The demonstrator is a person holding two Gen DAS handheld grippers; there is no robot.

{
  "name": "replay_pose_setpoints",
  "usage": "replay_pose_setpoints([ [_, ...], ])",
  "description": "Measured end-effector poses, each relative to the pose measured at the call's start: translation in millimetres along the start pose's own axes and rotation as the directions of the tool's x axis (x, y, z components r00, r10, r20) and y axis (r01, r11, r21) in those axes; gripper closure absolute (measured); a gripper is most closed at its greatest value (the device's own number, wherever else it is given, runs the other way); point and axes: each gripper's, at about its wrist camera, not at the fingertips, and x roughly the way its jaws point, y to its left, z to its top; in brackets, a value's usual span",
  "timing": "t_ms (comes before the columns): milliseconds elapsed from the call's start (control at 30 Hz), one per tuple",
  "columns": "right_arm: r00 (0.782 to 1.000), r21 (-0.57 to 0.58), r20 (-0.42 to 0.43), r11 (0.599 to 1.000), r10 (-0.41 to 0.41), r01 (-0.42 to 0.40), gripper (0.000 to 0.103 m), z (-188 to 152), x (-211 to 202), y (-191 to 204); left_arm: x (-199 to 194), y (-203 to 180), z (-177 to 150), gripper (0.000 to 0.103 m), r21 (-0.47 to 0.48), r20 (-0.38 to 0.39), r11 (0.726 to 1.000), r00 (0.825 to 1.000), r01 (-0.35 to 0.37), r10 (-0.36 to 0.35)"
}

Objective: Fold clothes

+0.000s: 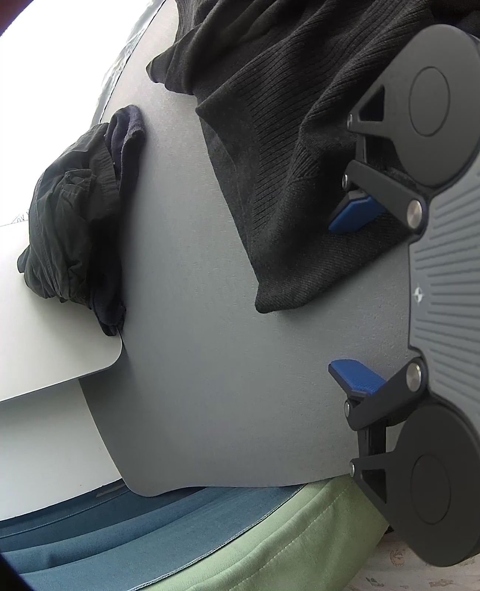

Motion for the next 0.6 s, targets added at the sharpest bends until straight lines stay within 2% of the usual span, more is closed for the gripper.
replay_pose_setpoints([
  [67, 0.999, -0.069, -0.025, 0.997, 0.039, -0.040, 0.095, -6.0, 2.8, 17.3, -0.2, -0.1, -0.3, 0.025, 0.019, 0.005, 1.000, 1.000, 0.004, -0.004],
  [167, 0.994, -0.142, -0.071, 0.986, 0.079, -0.088, 0.080, -15.0, 16.3, 44.1, -0.3, -0.8, 0.5, 0.025, 0.052, 0.010, 0.999, 1.000, 0.007, -0.008],
  [233, 0.991, -0.187, -0.100, 0.976, 0.094, -0.111, 0.077, -20.0, 26.8, 61.2, -0.3, -0.5, -0.3, 0.025, 0.051, 0.013, 0.999, 1.000, 0.009, -0.010],
  [367, 0.989, -0.279, -0.134, 0.956, 0.061, -0.097, 0.071, -23.6, 50.7, 89.6, -0.1, 0.7, -2.7, 0.024, 0.023, 0.021, 1.000, 1.000, 0.007, -0.008],
  [467, 0.992, -0.345, -0.120, 0.936, 0.034, -0.074, 0.068, -23.3, 58.5, 101.8, 0.1, 2.2, -4.5, 0.022, 0.001, 0.025, 1.000, 1.000, 0.005, -0.005],
  [533, 0.994, -0.396, -0.108, 0.916, 0.028, -0.069, 0.082, -26.0, 57.5, 103.2, 1.0, 4.6, -5.2, 0.019, -0.024, 0.022, 1.000, 1.000, 0.006, -0.006],
  [567, 0.994, -0.421, -0.102, 0.904, 0.026, -0.067, 0.098, -27.7, 56.5, 103.3, 1.6, 5.9, -5.2, 0.019, -0.035, 0.018, 0.999, 1.000, 0.008, -0.007],
  [600, 0.996, -0.427, -0.088, 0.902, 0.021, -0.057, 0.099, -28.6, 52.7, 100.6, 2.1, 6.8, -4.6, 0.018, -0.039, 0.015, 0.999, 1.000, 0.010, -0.009],
])
